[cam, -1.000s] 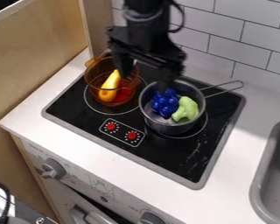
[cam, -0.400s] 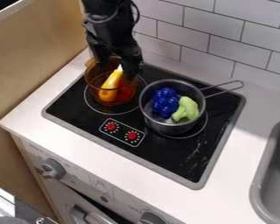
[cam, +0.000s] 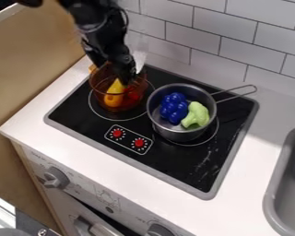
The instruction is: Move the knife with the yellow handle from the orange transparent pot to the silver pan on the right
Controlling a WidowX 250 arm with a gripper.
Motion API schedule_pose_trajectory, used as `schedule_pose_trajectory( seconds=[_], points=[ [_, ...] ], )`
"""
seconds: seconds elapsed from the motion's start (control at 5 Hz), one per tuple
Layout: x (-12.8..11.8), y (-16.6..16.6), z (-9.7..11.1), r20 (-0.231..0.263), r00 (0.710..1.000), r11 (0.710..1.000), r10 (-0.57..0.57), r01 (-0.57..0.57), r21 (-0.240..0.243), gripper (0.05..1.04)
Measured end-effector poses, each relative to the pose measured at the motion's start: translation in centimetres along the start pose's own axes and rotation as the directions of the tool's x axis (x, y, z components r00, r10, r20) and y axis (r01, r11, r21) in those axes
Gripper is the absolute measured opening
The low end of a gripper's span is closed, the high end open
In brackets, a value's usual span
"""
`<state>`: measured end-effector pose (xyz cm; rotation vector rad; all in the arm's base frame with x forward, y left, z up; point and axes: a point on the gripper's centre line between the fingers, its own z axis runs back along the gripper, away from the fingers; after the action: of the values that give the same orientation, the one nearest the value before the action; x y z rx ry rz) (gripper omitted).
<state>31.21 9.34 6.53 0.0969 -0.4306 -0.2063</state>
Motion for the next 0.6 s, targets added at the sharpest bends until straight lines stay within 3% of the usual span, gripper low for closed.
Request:
schedule_pose_trajectory(
  seconds=[0.6],
  points=[
    [-0.6,-0.9,-1.8,0.019,0.999,0.999,0.029,-0.028,-0.038,0.995]
  ],
)
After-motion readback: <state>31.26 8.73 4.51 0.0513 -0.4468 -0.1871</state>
